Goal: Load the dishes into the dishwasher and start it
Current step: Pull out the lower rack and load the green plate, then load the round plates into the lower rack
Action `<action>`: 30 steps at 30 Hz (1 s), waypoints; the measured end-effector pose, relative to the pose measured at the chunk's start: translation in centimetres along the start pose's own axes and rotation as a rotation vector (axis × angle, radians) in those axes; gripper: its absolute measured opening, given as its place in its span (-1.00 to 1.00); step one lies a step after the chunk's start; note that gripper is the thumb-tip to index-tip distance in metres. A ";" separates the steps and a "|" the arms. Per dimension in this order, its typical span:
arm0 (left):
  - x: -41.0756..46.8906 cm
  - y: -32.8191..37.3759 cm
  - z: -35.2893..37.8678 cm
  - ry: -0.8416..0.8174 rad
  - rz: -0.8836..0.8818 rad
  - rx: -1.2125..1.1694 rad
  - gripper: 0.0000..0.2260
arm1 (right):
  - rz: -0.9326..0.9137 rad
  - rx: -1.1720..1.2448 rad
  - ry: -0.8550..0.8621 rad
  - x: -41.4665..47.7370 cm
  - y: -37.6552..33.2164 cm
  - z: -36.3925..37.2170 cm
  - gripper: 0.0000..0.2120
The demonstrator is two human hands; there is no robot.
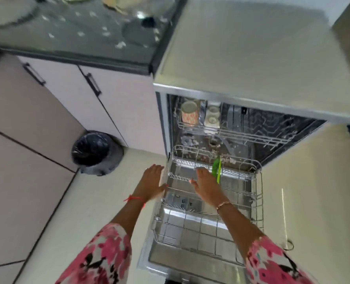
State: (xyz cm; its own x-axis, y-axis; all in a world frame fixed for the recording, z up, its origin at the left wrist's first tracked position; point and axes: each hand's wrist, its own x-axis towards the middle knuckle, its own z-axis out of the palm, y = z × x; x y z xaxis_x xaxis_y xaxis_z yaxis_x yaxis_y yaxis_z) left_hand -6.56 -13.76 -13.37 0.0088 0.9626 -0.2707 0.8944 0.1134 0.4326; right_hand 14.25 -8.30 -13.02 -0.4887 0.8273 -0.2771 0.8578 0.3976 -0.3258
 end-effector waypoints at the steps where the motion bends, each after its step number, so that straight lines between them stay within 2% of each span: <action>1: -1.5 0.5 -2.0 0.026 -0.008 0.007 -0.42 | -0.023 -0.009 0.011 -0.8 -1.7 -1.8 -0.52; 7: -8.5 0.5 -10.8 0.196 -0.032 0.024 -0.45 | -0.170 -0.088 0.022 -3.0 -11.0 -10.1 -0.59; 13: -11.1 -4.6 -17.4 0.315 -0.064 0.014 -0.48 | -0.227 -0.084 0.062 -1.2 -19.6 -12.5 -0.54; 18: -10.9 -12.3 -23.3 0.333 -0.059 -0.003 -0.51 | -0.197 -0.027 0.135 4.6 -27.0 -12.6 -0.59; 23: -8.8 -19.3 -30.1 0.387 -0.016 -0.016 -0.55 | -0.102 0.184 0.227 9.8 -33.6 -13.0 -0.63; 30: -2.1 -24.0 -37.3 0.489 0.085 -0.069 -0.60 | -0.038 0.326 0.323 17.4 -37.0 -16.7 -0.75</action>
State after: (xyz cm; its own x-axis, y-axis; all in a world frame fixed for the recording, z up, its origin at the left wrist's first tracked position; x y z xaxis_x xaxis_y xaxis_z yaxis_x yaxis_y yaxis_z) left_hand -44.75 -9.34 8.88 -0.1451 0.9699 0.1957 0.8679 0.0298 0.4959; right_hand -23.35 -1.96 9.26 -0.3995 0.9165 0.0195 0.7200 0.3269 -0.6122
